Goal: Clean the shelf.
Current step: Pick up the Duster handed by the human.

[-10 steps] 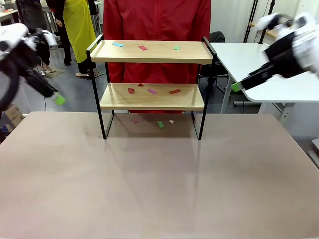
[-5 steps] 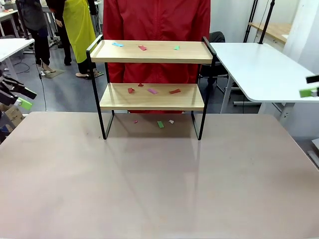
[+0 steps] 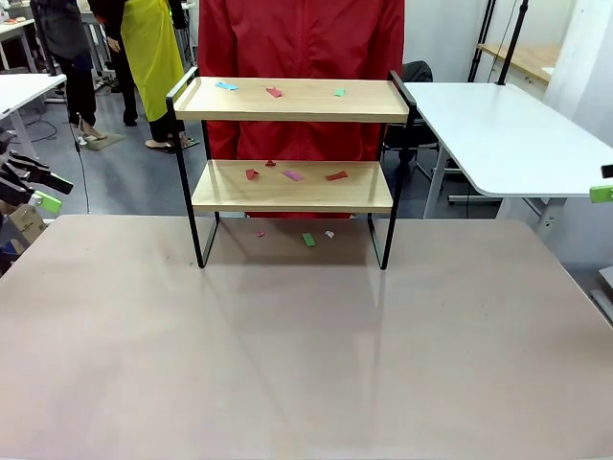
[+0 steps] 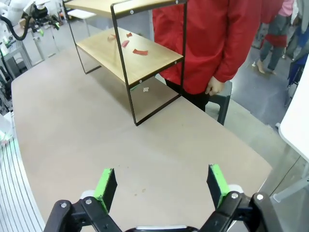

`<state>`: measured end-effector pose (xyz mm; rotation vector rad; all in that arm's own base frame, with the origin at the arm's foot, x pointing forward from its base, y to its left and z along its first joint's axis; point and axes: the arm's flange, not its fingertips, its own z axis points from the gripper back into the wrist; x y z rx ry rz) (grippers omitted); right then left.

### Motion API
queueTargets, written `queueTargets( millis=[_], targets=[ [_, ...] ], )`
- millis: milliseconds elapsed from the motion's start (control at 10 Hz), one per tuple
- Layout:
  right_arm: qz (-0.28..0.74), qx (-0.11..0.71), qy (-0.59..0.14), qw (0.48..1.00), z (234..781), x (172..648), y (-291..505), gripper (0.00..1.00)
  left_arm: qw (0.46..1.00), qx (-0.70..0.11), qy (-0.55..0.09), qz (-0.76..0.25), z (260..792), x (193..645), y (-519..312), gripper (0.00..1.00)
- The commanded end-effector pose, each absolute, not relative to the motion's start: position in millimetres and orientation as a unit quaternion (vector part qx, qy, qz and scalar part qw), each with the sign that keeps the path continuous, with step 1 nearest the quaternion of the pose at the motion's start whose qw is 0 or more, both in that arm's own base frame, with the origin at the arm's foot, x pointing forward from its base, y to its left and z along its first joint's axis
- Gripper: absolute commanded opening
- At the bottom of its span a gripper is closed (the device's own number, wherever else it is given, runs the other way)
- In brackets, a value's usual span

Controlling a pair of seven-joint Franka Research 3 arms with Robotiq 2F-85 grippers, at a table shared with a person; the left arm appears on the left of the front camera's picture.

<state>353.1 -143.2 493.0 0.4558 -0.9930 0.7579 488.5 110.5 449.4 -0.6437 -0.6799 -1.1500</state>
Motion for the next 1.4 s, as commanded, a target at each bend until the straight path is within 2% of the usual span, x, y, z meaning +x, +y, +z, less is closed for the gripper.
queueTargets(
  millis=[0, 100, 200, 500, 800, 1100, 1300],
  targets=[
    [0.362, 0.209, -0.466, 0.78, 495, 351, -142, 1.0, 0.738, -0.288, -0.31, -0.526, 452, 481, 107, 1.0],
    [0.352, 0.211, -0.461, 0.787, 493, 353, -143, 1.0, 0.737, -0.293, -0.31, -0.524, 449, 488, 111, 1.0],
    [0.337, 0.227, -0.473, 0.782, 495, 386, -168, 1.0, 0.726, -0.336, -0.322, -0.507, 448, 508, 126, 1.0],
    [0.379, 0.277, -0.473, 0.746, 466, 435, -217, 1.0, 0.647, -0.474, -0.318, -0.505, 415, 570, 162, 1.0],
    [0.388, 0.3, -0.497, 0.716, 442, 469, -246, 1.0, 0.584, -0.49, -0.372, -0.529, 392, 594, 183, 1.0],
    [0.397, 0.315, -0.524, 0.684, 415, 487, -263, 1.0, 0.532, -0.494, -0.425, -0.54, 371, 588, 196, 1.0],
    [0.392, 0.316, -0.545, 0.671, 403, 499, -269, 1.0, 0.52, -0.487, -0.46, -0.53, 363, 583, 201, 1.0]
  ],
)
